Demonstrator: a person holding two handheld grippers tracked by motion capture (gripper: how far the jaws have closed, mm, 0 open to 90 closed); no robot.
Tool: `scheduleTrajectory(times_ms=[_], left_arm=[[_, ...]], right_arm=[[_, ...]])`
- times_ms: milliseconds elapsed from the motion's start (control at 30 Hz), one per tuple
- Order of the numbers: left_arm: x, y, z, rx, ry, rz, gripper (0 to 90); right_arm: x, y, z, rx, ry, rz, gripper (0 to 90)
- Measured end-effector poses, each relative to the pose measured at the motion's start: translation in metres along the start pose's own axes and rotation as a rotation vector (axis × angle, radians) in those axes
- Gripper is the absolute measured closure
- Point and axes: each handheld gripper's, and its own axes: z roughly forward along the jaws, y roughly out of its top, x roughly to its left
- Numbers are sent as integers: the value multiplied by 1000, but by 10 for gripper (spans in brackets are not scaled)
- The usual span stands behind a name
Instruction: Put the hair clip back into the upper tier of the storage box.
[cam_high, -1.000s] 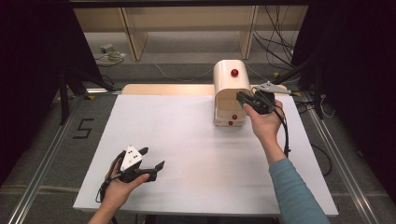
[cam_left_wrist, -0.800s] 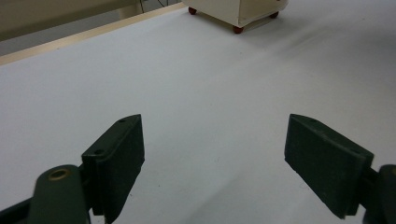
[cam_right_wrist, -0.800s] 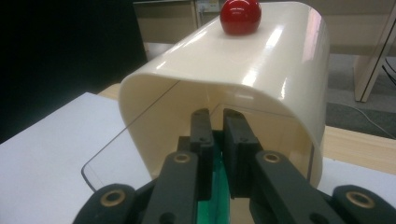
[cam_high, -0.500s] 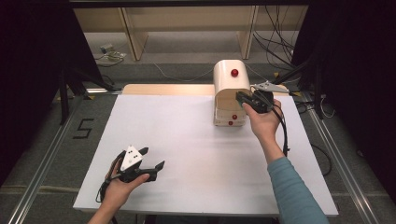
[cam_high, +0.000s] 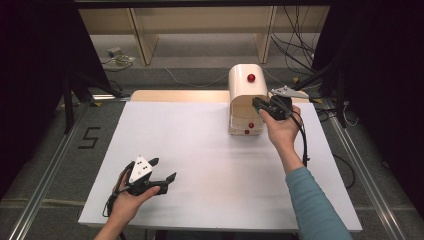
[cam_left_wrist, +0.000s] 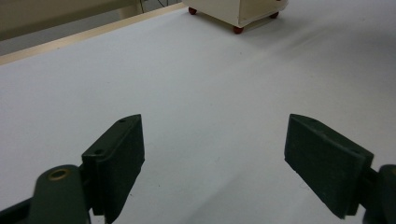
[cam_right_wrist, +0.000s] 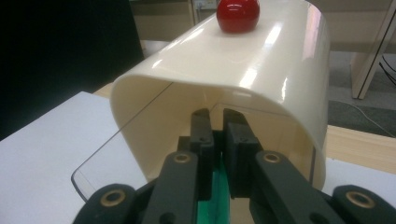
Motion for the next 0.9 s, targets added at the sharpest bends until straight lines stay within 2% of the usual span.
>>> scheduleTrajectory(times_ms=[900], left_arm=[[0,0,0,0,-3,-2,201]], right_arm=[[5,1,6,23,-4,-20,836]])
